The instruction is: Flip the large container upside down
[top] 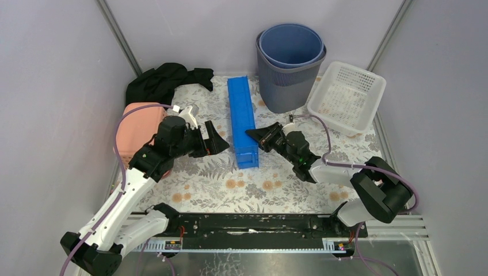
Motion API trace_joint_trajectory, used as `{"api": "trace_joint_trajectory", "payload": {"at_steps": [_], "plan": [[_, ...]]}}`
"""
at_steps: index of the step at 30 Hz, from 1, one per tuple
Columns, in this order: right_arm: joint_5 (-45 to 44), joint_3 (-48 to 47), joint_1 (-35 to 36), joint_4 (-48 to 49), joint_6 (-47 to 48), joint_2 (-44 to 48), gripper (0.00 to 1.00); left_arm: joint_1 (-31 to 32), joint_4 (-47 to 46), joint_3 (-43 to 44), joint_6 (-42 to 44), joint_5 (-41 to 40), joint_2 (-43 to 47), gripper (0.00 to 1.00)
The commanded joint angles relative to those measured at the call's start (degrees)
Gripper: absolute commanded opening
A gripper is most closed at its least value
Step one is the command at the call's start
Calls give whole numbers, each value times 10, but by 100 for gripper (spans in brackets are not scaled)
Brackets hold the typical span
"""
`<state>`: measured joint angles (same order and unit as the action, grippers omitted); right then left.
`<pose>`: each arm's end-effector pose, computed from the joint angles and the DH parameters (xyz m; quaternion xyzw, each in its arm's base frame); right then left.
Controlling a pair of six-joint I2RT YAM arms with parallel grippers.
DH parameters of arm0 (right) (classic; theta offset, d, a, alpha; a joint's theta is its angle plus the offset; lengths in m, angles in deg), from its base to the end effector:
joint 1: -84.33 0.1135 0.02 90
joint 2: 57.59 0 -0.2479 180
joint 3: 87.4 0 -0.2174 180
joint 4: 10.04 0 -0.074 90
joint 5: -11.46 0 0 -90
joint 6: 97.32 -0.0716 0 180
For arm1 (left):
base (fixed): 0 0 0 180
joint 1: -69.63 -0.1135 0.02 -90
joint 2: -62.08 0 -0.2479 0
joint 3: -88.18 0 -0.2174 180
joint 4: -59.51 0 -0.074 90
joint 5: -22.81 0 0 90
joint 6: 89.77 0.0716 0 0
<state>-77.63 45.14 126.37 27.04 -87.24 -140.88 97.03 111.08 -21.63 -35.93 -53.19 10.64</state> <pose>0.2316 0.2103 0.2356 0.2216 0.6633 0.6277 0.3419 0.1624 -0.1037 0.2995 -0.0084 0.8734 -0.3411 0.3474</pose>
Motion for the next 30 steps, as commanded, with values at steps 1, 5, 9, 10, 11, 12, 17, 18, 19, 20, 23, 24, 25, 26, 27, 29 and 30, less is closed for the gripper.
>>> {"api": "trace_joint_trajectory", "payload": {"at_steps": [1,5,9,10,11,12,17,18,19,20,23,24,25,26,27,29,30], "plan": [[35,-46,9,69,15,-3,0,4,-24,9,2,-7,1,100],[48,-65,9,91,16,-16,0,4,-22,16,2,-9,1,100],[54,-85,10,93,17,-27,0,4,-20,19,0,-10,7,100],[54,-89,11,93,17,-29,0,4,-19,20,-1,-9,10,100],[55,-92,11,93,18,-30,0,4,-18,21,-2,-9,13,100],[54,-96,12,93,19,-31,0,4,-16,23,-4,-5,17,100],[57,-106,14,93,23,-37,0,4,-8,-2,-18,-12,65,100],[59,-108,15,92,23,-39,0,4,-7,-14,-22,-18,84,100],[59,-110,16,93,23,-41,0,4,-5,-23,-25,-22,97,100],[60,-113,17,93,23,-43,0,4,-1,-32,-29,-26,107,100],[60,-120,18,97,23,-51,0,4,12,-45,-35,-33,126,100],[60,-122,19,98,21,-54,0,4,15,-47,-36,-34,130,100],[60,-124,20,100,21,-57,0,4,18,-48,-37,-34,133,100],[60,-127,21,100,21,-59,0,4,18,-49,-38,-35,136,100],[60,-128,21,101,21,-61,0,4,19,-50,-38,-36,137,100],[59,-132,23,103,21,-65,0,4,18,-50,-38,-36,137,100],[59,-134,23,103,21,-67,0,4,18,-48,-38,-37,135,100]]}}
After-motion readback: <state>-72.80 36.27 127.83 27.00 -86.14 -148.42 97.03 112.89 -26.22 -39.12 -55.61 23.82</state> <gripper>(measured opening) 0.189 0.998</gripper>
